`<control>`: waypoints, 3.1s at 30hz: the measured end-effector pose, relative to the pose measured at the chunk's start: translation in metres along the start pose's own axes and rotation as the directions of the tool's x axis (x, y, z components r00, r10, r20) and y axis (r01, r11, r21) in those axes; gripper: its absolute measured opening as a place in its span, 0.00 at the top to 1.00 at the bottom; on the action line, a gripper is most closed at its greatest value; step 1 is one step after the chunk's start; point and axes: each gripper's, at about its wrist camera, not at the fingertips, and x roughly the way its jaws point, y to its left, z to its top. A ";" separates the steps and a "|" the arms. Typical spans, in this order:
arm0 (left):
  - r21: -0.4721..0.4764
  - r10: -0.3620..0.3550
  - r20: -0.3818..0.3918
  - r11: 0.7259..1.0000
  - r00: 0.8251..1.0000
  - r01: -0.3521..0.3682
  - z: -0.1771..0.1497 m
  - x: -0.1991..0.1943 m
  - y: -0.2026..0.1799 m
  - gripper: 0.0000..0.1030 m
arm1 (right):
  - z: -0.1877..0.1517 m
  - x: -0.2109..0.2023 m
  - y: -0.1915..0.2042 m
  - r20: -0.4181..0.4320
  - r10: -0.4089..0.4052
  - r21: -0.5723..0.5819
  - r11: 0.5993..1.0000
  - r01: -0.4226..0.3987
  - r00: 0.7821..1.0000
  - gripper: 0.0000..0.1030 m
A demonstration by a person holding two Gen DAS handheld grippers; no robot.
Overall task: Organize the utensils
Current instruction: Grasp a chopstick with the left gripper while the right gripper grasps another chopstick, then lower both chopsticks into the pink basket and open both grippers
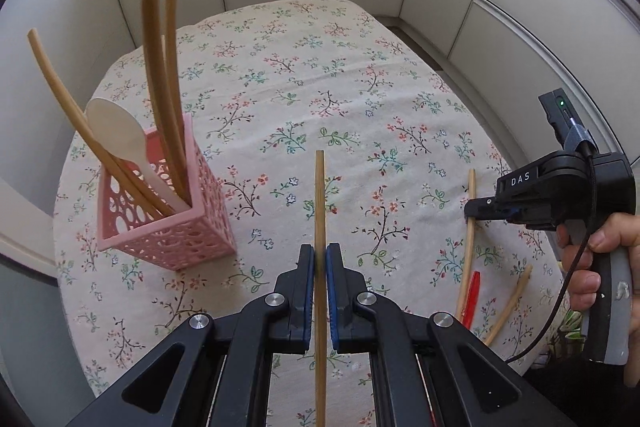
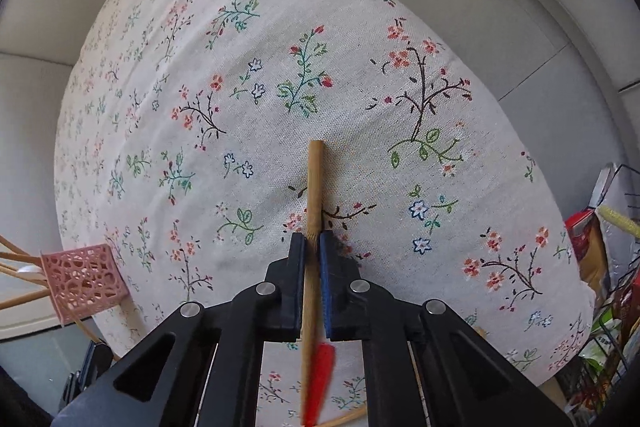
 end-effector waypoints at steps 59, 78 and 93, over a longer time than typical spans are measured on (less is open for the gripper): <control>-0.365 0.204 0.401 0.930 0.893 -0.048 0.013 -0.086 0.127 0.83 | -0.095 -0.148 0.132 0.350 0.494 -0.583 0.780 -0.228 0.796 0.93; -0.428 0.305 0.170 0.879 0.937 -0.209 -0.029 -0.097 0.142 0.26 | -0.162 -0.210 0.218 0.445 0.690 -0.769 0.621 -0.151 0.570 0.93; -0.474 0.281 0.138 0.861 0.950 -0.185 -0.038 -0.091 0.169 0.26 | -0.174 -0.125 0.291 0.568 0.599 -0.787 0.596 0.159 0.564 0.93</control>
